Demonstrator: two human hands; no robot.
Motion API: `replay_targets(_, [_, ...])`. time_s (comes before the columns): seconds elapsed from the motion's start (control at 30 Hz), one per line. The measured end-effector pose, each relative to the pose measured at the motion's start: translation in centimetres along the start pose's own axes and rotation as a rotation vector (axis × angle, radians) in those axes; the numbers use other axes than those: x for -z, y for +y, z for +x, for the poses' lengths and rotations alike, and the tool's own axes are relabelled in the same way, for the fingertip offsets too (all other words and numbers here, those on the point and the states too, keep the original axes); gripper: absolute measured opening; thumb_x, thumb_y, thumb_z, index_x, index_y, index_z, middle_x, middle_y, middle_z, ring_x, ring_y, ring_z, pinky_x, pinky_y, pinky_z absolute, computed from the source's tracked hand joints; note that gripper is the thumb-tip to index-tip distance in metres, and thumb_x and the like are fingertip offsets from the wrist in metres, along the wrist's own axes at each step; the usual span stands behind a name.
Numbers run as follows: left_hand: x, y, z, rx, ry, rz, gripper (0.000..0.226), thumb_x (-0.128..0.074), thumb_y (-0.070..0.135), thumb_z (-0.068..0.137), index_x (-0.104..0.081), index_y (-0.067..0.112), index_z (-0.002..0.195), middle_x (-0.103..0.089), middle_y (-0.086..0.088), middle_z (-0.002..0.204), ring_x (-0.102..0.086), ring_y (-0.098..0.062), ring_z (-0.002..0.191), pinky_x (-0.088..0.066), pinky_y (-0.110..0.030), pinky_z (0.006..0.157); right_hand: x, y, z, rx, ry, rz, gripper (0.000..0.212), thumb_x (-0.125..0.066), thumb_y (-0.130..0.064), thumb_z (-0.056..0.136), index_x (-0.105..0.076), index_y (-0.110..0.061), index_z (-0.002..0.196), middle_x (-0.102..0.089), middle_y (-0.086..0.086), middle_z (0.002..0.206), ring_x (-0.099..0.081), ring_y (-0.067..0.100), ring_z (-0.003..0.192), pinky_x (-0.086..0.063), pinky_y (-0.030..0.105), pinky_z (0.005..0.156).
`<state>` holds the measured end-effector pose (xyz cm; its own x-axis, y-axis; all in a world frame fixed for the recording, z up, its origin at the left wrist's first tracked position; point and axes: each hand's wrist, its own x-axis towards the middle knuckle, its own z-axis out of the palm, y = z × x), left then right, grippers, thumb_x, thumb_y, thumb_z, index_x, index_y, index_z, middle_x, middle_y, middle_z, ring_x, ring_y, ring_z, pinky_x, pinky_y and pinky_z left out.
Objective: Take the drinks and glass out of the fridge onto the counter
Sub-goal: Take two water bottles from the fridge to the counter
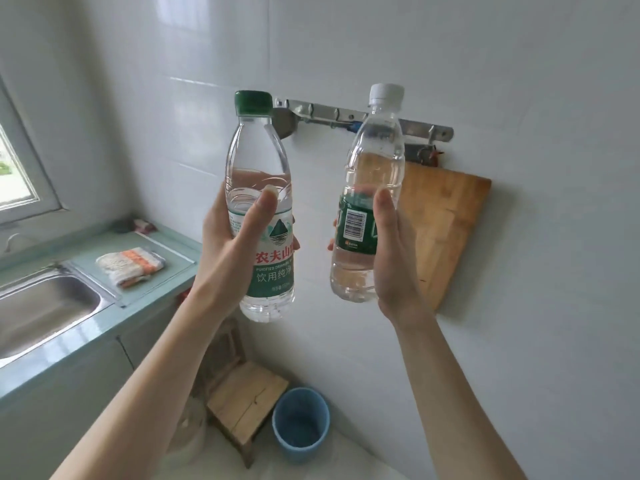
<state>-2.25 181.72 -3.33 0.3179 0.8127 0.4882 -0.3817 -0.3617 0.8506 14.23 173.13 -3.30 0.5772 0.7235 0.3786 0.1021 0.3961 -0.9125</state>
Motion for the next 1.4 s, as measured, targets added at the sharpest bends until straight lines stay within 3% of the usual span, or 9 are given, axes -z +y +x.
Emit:
replay_targets(0.2, [9.2, 0.6, 0.7, -0.026, 0.147, 0.074, 0.052, -0.067, 0.057, 0.081, -0.065, 0.021, 0.12, -0.078, -0.003, 0.091, -0.078, -0.022, 0.067, -0.064, -0.039, 0.064, -9.5, 2.6, 1.0, 0.002, -0.139, 0.073, 0.057, -0.044, -0.053, 0.101, -0.062, -0.007, 0.128, -0.071, 0.024, 0.106, -0.077, 0.026, 0.077, -0.063, 0.03, 0.064])
replay_targets(0.47, [18.0, 1.5, 1.0, -0.063, 0.317, 0.164, 0.056, -0.074, 0.066, 0.08, -0.063, 0.025, 0.117, -0.079, 0.007, 0.091, -0.08, -0.01, 0.077, -0.063, -0.025, 0.068, -19.6, 5.7, 2.2, -0.05, -0.301, 0.116, 0.067, -0.049, -0.07, 0.088, -0.066, -0.014, 0.121, -0.069, 0.028, 0.115, -0.073, 0.051, 0.105, -0.066, 0.038, 0.074])
replay_targets(0.6, [21.6, 1.6, 1.4, -0.084, 0.359, 0.194, 0.079, -0.074, 0.085, 0.067, -0.062, 0.026, 0.118, -0.079, 0.006, 0.089, -0.08, -0.011, 0.073, -0.063, -0.024, 0.067, -24.4, 7.2, 3.3, -0.058, -0.41, 0.139, 0.09, -0.056, -0.094, 0.077, -0.065, -0.018, 0.123, -0.07, 0.023, 0.12, -0.075, 0.043, 0.106, -0.068, 0.037, 0.076])
replay_targets(0.73, [25.5, 1.3, 2.2, -0.079, 0.446, 0.271, 0.058, -0.074, 0.065, 0.081, -0.063, 0.023, 0.118, -0.077, -0.001, 0.09, -0.079, -0.021, 0.074, -0.066, -0.04, 0.069, -29.1, 8.5, 4.6, -0.052, -0.524, 0.202, 0.105, -0.059, -0.101, 0.062, -0.064, -0.014, 0.122, -0.069, 0.02, 0.118, -0.077, 0.032, 0.101, -0.068, 0.037, 0.073])
replay_targets(0.87, [29.2, 1.7, 3.2, -0.089, 0.569, 0.338, 0.058, -0.065, 0.057, 0.082, -0.063, 0.015, 0.123, -0.076, -0.007, 0.091, -0.078, -0.023, 0.069, -0.064, -0.036, 0.066, -33.9, 9.6, 6.0, -0.058, -0.616, 0.228, 0.092, -0.057, -0.097, 0.071, -0.067, -0.019, 0.119, -0.075, 0.013, 0.114, -0.081, 0.03, 0.098, -0.067, 0.032, 0.069])
replay_targets(1.0, [32.4, 2.9, 3.6, -0.118, 0.658, 0.417, 0.058, -0.064, 0.055, 0.082, -0.063, 0.014, 0.123, -0.077, -0.003, 0.093, -0.079, -0.018, 0.07, -0.063, -0.031, 0.064, -39.0, 10.5, 6.9, -0.083, -0.697, 0.241, 0.051, -0.048, -0.066, 0.097, -0.068, -0.023, 0.115, -0.079, 0.0, 0.101, -0.082, 0.019, 0.087, -0.065, 0.028, 0.064])
replay_targets(1.1, [34.7, 4.1, 3.1, -0.145, 0.752, 0.471, 0.073, -0.062, 0.056, 0.084, -0.059, 0.0, 0.13, -0.076, -0.009, 0.098, -0.08, -0.02, 0.072, -0.064, -0.032, 0.067, -43.0, 11.0, 6.9, -0.103, -0.797, 0.281, 0.065, -0.048, -0.067, 0.095, -0.066, -0.012, 0.125, -0.077, 0.009, 0.111, -0.082, 0.022, 0.087, -0.065, 0.03, 0.062])
replay_targets(1.23, [37.5, 5.7, 1.6, -0.154, 0.852, 0.581, 0.08, -0.064, 0.061, 0.085, -0.056, -0.004, 0.131, -0.075, -0.005, 0.097, -0.079, -0.019, 0.071, -0.063, -0.033, 0.069, -48.0, 12.0, 5.8, -0.141, -0.922, 0.363, 0.052, -0.044, -0.054, 0.1, -0.067, -0.012, 0.122, -0.077, 0.01, 0.103, -0.081, 0.019, 0.078, -0.064, 0.029, 0.06])
replay_targets(1.4, [40.5, 7.4, -1.0, -0.194, 1.029, 0.669, 0.106, -0.072, 0.083, 0.073, -0.057, -0.004, 0.132, -0.074, -0.012, 0.1, -0.08, -0.02, 0.075, -0.066, -0.039, 0.071, -53.6, 12.6, 2.7, -0.152, -1.093, 0.43, 0.049, -0.048, -0.064, 0.099, -0.07, -0.022, 0.113, -0.079, 0.004, 0.094, -0.08, 0.025, 0.077, -0.064, 0.038, 0.064])
